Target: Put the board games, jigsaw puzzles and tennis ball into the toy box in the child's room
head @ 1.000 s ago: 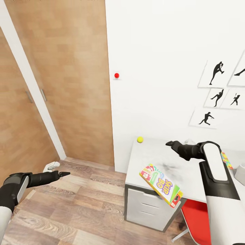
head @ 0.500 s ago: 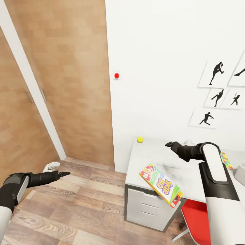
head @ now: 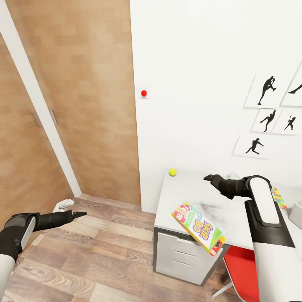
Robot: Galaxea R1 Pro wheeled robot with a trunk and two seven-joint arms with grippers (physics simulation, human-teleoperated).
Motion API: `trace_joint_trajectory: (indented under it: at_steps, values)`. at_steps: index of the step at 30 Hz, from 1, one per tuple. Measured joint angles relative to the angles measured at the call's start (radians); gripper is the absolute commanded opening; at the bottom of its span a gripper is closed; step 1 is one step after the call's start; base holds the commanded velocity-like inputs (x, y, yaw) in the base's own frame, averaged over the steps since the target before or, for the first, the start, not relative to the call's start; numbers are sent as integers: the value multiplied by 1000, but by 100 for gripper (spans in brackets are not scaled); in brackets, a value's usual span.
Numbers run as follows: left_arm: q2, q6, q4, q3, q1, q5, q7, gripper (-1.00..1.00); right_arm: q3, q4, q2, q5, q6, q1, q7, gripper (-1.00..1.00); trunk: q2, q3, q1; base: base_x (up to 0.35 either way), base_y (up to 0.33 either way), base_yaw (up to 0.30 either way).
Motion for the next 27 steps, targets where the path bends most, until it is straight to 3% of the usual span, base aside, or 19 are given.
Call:
trace_joint_trajectory:
  at_steps: [10, 27]
  values:
    - [0, 0, 0, 0, 0, -1, 0, 100, 0, 7, 0, 1, -3, 0, -1, 100, 0, 0, 0, 0, 42, -24]
    - [0, 0, 0, 0, 0, 0, 0, 100, 1, 38, 1, 0, -15, 0, 0, 100, 0, 4, 0, 0, 49, -250]
